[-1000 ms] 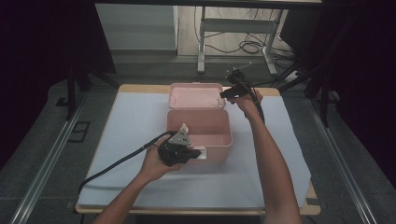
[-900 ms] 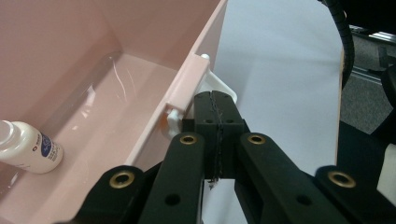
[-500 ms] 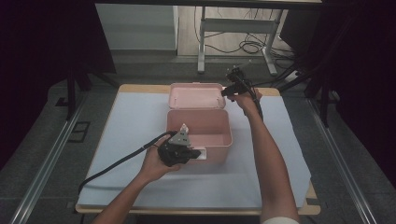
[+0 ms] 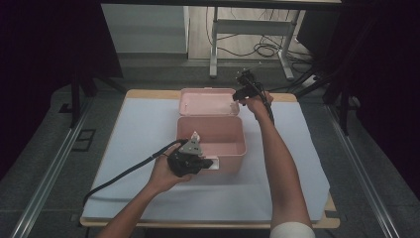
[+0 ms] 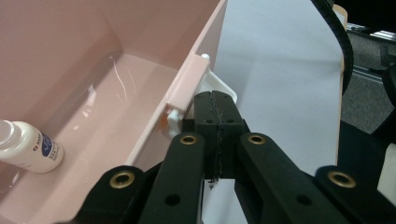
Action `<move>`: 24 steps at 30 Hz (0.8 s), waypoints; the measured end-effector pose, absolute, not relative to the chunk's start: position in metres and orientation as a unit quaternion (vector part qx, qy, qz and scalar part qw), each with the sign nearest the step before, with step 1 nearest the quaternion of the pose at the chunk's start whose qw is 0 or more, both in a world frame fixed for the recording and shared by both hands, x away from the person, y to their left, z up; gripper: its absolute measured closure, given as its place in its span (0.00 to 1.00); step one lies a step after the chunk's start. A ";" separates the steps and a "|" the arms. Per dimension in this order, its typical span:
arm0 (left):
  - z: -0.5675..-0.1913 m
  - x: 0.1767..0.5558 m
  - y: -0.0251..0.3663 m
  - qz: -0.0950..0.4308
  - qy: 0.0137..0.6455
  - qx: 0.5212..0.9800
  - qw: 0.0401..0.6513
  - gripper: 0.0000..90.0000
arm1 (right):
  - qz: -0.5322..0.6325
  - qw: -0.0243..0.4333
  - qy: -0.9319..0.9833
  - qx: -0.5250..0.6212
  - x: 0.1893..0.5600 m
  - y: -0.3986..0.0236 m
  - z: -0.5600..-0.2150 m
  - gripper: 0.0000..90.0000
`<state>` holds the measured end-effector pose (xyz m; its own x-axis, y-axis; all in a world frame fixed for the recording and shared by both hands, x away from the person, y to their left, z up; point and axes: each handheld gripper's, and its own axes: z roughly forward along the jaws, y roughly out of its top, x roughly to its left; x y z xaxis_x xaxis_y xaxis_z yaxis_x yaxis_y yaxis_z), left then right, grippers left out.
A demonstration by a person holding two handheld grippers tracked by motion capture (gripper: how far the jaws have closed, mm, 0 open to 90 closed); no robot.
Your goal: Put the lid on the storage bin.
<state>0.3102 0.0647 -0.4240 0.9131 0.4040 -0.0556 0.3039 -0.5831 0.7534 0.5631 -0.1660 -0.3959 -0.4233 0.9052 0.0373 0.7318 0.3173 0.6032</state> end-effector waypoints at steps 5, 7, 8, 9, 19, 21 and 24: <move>-0.422 0.310 0.063 0.072 0.194 0.894 0.397 1.00 | 0.261 0.154 0.801 0.517 0.570 -0.161 -0.401 0.79; -0.422 0.310 0.063 0.070 0.193 0.894 0.397 1.00 | 0.261 0.153 0.796 0.525 0.572 -0.162 -0.403 0.79; -0.422 0.310 0.063 0.070 0.193 0.894 0.397 1.00 | 0.258 0.151 0.796 0.525 0.573 -0.162 -0.405 0.79; -0.422 0.310 0.063 0.070 0.193 0.894 0.397 1.00 | 0.255 0.150 0.798 0.525 0.574 -0.162 -0.407 0.79; -0.421 0.310 0.063 0.070 0.195 0.894 0.398 1.00 | 0.251 0.131 0.795 0.536 0.582 -0.160 -0.417 0.86; -0.422 0.310 0.063 0.069 0.195 0.893 0.400 1.00 | 0.252 0.126 0.792 0.542 0.583 -0.161 -0.416 0.87; -0.422 0.310 0.063 0.069 0.194 0.894 0.399 1.00 | 0.254 0.142 0.786 0.545 0.580 -0.158 -0.412 0.89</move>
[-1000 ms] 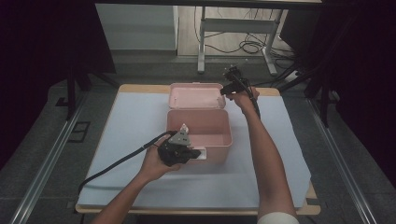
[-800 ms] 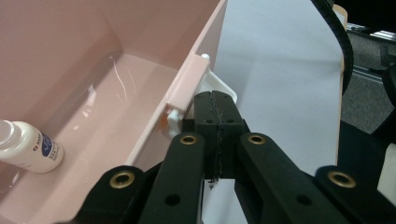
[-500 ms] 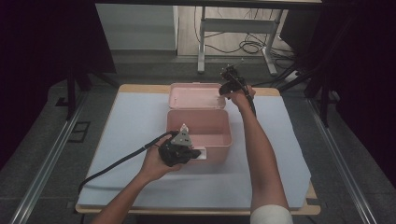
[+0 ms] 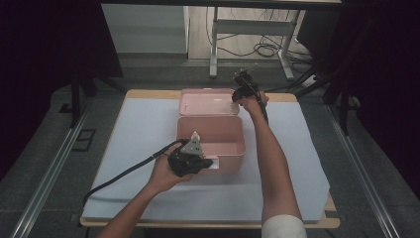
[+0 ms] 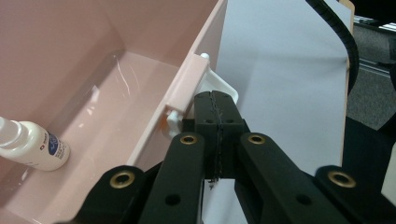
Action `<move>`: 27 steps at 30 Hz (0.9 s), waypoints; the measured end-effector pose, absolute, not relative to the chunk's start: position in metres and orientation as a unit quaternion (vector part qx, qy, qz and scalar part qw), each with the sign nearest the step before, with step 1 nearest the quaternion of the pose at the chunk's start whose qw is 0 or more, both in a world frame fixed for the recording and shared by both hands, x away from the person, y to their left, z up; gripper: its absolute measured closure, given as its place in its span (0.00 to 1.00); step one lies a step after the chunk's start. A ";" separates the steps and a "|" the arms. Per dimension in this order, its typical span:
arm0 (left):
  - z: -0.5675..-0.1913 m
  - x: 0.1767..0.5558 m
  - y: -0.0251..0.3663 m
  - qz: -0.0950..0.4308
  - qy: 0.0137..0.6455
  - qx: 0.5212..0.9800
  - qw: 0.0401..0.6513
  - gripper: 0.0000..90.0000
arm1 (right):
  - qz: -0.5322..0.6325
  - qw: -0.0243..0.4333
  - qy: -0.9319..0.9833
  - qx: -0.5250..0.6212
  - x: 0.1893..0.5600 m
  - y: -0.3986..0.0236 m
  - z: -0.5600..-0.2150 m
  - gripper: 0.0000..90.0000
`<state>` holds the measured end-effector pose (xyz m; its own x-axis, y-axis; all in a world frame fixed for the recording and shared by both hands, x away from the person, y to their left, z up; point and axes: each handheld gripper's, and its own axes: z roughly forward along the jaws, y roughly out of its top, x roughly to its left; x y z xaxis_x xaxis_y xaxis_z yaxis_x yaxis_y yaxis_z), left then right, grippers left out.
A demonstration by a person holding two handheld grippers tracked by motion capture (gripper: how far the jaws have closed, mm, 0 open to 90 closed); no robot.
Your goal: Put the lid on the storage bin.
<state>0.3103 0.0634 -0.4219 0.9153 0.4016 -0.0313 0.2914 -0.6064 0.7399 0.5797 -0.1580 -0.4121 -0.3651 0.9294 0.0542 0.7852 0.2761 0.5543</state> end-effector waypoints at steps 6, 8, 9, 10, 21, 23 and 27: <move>-0.422 0.310 0.063 0.068 0.195 0.894 0.398 1.00 | 0.262 0.176 0.778 0.543 0.572 -0.154 -0.402 0.91; -0.422 0.310 0.063 0.069 0.196 0.893 0.399 1.00 | 0.268 0.183 0.775 0.543 0.570 -0.154 -0.400 0.92; -0.422 0.310 0.063 0.068 0.195 0.893 0.399 1.00 | 0.271 0.187 0.773 0.543 0.569 -0.154 -0.398 0.92; -0.422 0.310 0.063 0.068 0.195 0.893 0.399 1.00 | 0.275 0.191 0.770 0.543 0.568 -0.154 -0.397 0.92; -0.422 0.310 0.063 0.068 0.194 0.895 0.397 1.00 | 0.303 0.234 0.757 0.529 0.551 -0.154 -0.375 0.93; -0.422 0.310 0.063 0.067 0.195 0.894 0.397 1.00 | 0.308 0.239 0.755 0.527 0.548 -0.155 -0.370 0.94; -0.422 0.310 0.063 0.066 0.196 0.894 0.397 1.00 | 0.318 0.251 0.751 0.521 0.540 -0.156 -0.362 0.94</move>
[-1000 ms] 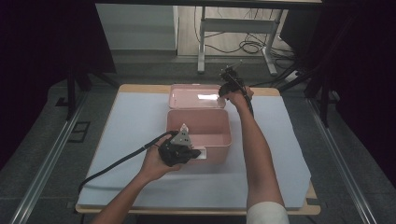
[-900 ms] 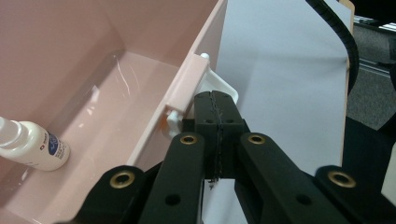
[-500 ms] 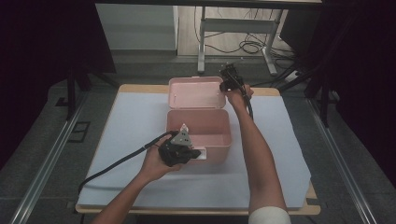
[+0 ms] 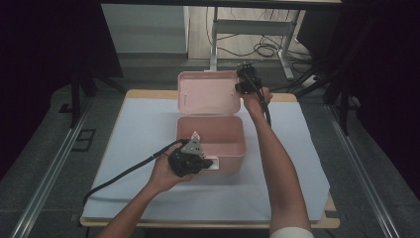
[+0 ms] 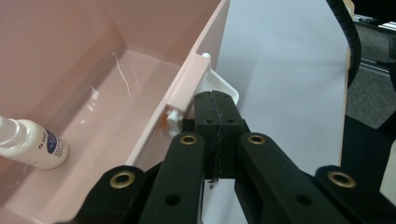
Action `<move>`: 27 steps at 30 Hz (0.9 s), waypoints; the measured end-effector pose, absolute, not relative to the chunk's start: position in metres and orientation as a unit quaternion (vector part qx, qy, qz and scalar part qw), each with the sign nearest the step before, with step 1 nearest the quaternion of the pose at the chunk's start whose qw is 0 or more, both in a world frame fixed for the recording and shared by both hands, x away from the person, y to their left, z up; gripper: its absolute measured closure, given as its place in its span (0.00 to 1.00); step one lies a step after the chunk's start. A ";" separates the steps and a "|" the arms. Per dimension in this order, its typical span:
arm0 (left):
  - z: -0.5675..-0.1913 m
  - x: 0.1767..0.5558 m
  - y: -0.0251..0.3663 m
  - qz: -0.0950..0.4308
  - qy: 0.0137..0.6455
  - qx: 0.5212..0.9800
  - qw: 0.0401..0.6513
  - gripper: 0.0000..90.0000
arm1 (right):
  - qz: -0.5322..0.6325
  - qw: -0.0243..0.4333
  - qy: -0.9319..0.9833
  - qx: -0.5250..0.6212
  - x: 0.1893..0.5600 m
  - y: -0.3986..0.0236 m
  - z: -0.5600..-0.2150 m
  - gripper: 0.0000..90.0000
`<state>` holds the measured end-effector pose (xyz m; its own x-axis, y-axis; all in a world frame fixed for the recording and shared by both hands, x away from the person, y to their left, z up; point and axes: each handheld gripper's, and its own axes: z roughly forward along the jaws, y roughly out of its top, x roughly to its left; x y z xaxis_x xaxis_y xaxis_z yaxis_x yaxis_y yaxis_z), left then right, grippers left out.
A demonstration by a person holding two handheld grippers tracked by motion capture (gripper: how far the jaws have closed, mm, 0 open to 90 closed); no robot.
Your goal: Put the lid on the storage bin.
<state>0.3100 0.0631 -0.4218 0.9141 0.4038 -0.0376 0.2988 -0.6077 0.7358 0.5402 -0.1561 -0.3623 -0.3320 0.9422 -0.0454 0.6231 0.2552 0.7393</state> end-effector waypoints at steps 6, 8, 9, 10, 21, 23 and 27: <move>-0.422 0.310 0.063 0.066 0.196 0.894 0.397 1.00 | 0.326 0.268 0.747 0.514 0.531 -0.157 -0.355 0.94; -0.422 0.309 0.064 0.066 0.196 0.894 0.397 1.00 | 0.327 0.271 0.747 0.512 0.528 -0.157 -0.353 0.94; -0.422 0.309 0.064 0.066 0.196 0.894 0.397 1.00 | 0.327 0.273 0.745 0.513 0.526 -0.157 -0.352 0.94; -0.422 0.310 0.064 0.065 0.196 0.894 0.398 1.00 | 0.328 0.274 0.745 0.512 0.524 -0.158 -0.351 0.94; -0.423 0.310 0.065 0.066 0.195 0.894 0.397 1.00 | 0.342 0.297 0.738 0.501 0.506 -0.160 -0.342 0.94; -0.423 0.309 0.065 0.064 0.198 0.893 0.400 1.00 | 0.344 0.303 0.735 0.499 0.503 -0.160 -0.341 0.94; -0.423 0.309 0.065 0.062 0.196 0.893 0.400 1.00 | 0.352 0.315 0.728 0.497 0.493 -0.163 -0.340 0.94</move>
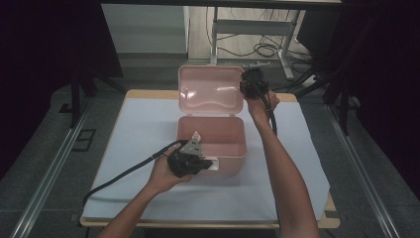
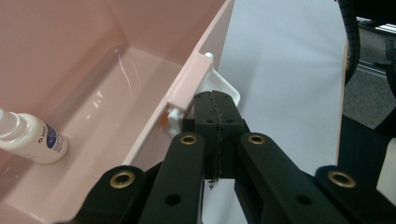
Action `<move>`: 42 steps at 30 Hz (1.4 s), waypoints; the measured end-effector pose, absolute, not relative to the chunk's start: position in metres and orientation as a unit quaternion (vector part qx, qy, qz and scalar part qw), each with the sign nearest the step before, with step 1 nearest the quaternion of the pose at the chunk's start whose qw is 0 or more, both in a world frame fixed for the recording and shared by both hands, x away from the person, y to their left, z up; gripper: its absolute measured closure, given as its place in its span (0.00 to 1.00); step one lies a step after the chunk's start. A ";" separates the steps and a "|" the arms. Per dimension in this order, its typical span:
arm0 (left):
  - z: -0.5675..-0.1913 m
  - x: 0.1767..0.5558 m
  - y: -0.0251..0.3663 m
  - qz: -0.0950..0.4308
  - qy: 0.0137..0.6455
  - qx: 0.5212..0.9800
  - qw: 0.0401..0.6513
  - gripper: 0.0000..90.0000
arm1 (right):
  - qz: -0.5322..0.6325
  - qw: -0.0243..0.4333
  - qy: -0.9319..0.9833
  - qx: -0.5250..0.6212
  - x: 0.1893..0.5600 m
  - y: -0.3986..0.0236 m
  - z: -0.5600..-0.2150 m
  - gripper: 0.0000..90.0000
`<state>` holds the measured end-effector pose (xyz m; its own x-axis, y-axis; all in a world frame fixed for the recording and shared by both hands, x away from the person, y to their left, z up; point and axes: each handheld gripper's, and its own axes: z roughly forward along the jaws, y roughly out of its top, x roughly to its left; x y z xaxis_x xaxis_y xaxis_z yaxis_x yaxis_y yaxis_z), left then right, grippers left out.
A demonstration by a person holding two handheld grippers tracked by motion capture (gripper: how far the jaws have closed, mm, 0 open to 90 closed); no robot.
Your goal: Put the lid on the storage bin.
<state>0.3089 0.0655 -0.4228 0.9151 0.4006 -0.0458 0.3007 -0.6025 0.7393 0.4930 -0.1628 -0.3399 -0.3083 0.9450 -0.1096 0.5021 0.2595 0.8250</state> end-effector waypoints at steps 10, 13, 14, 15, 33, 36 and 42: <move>-0.423 0.309 0.067 0.065 0.193 0.894 0.398 1.00 | 0.366 0.329 0.720 0.489 0.474 -0.167 -0.335 0.94; -0.423 0.309 0.067 0.064 0.192 0.895 0.398 1.00 | 0.370 0.333 0.718 0.486 0.470 -0.167 -0.334 0.94; -0.423 0.309 0.067 0.064 0.192 0.895 0.398 1.00 | 0.371 0.336 0.717 0.484 0.468 -0.167 -0.334 0.94; -0.423 0.309 0.067 0.064 0.192 0.895 0.398 1.00 | 0.373 0.340 0.717 0.482 0.466 -0.167 -0.334 0.94; -0.423 0.310 0.066 0.059 0.198 0.892 0.403 1.00 | 0.402 0.356 0.707 0.459 0.435 -0.173 -0.334 0.95; -0.423 0.309 0.066 0.060 0.198 0.892 0.403 1.00 | 0.407 0.359 0.705 0.457 0.430 -0.174 -0.336 0.95; -0.423 0.309 0.066 0.060 0.198 0.892 0.402 1.00 | 0.414 0.359 0.705 0.451 0.421 -0.176 -0.337 0.95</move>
<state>0.3094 0.0661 -0.4229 0.9143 0.4017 -0.0519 0.3047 -0.5976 0.7417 0.4213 -0.1761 -0.3370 -0.3363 0.9324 -0.1326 0.3374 0.2507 0.9073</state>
